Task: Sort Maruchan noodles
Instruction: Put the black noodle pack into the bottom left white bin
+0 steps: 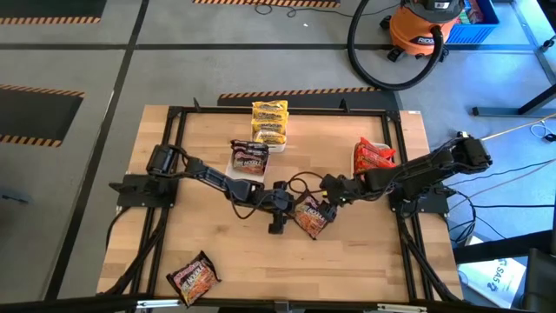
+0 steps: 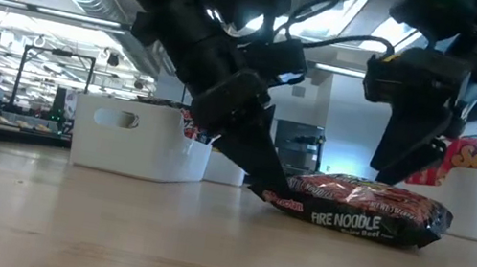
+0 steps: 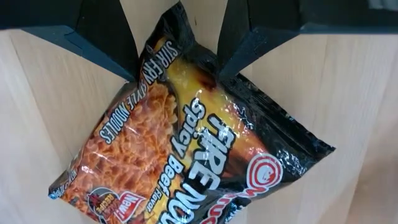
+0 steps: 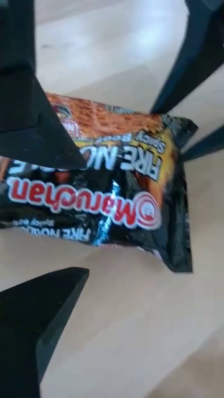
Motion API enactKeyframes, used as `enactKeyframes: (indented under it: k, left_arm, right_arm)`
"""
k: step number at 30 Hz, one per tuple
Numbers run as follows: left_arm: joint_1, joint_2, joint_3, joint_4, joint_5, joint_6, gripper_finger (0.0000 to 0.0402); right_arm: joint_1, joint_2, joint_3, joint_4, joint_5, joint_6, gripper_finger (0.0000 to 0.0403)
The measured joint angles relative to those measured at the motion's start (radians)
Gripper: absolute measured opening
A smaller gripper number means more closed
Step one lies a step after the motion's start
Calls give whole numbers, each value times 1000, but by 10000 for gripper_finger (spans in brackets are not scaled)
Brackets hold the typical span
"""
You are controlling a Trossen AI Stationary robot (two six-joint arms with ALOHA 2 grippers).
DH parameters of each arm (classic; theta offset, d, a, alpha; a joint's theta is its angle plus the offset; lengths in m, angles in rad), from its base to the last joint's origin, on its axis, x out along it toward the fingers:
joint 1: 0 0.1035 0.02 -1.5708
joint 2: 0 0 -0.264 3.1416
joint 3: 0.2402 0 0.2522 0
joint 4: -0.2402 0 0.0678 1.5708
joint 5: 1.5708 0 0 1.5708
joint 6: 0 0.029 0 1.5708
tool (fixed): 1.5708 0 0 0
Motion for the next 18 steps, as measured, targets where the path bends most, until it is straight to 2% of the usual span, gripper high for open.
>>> enactKeyframes:
  k: [7, 10, 15, 18]
  left_arm:
    - [0, 0, 0, 0, -3, -3, 206]
    - [0, 0, 0, 1, -3, -3, 206]
    - [0, 0, 0, 1, -4, -5, 206]
    - [0, 0, 0, 2, -4, -6, 206]
  right_arm:
    - [-14, 0, -52, 43, -82, -2, 255]
    - [-47, 0, -107, 117, -101, 4, 255]
    - [-101, 0, -174, 278, -210, 7, 255]
    - [-121, 0, -198, 274, -229, 28, 255]
